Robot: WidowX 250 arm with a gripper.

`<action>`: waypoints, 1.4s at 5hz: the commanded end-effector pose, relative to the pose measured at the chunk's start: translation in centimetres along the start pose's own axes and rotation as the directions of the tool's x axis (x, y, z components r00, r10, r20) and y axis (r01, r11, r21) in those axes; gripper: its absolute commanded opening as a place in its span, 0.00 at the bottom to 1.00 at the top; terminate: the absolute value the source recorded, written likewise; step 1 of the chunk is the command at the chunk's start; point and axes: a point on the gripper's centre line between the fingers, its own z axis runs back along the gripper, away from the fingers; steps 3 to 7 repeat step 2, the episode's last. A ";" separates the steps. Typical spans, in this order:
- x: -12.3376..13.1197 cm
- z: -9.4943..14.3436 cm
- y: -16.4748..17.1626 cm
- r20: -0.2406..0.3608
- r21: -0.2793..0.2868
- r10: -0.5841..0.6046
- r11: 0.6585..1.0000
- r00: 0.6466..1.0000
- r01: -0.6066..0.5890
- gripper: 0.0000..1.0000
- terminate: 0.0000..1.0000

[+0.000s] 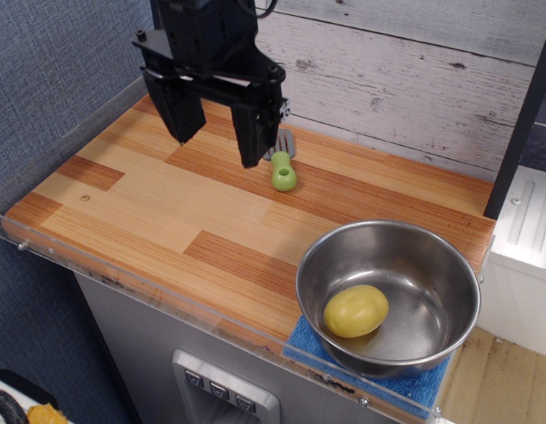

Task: Put the potato in the pot

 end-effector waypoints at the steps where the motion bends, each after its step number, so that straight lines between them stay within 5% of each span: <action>1: -0.7 0.9 0.5 -0.012 -0.010 -0.052 0.999 0.999 0.052 1.00 0.00; 2: -0.7 0.9 0.5 -0.012 -0.010 -0.052 0.999 0.999 0.052 1.00 1.00; 7: -0.7 0.9 0.5 -0.012 -0.010 -0.052 0.999 0.999 0.052 1.00 1.00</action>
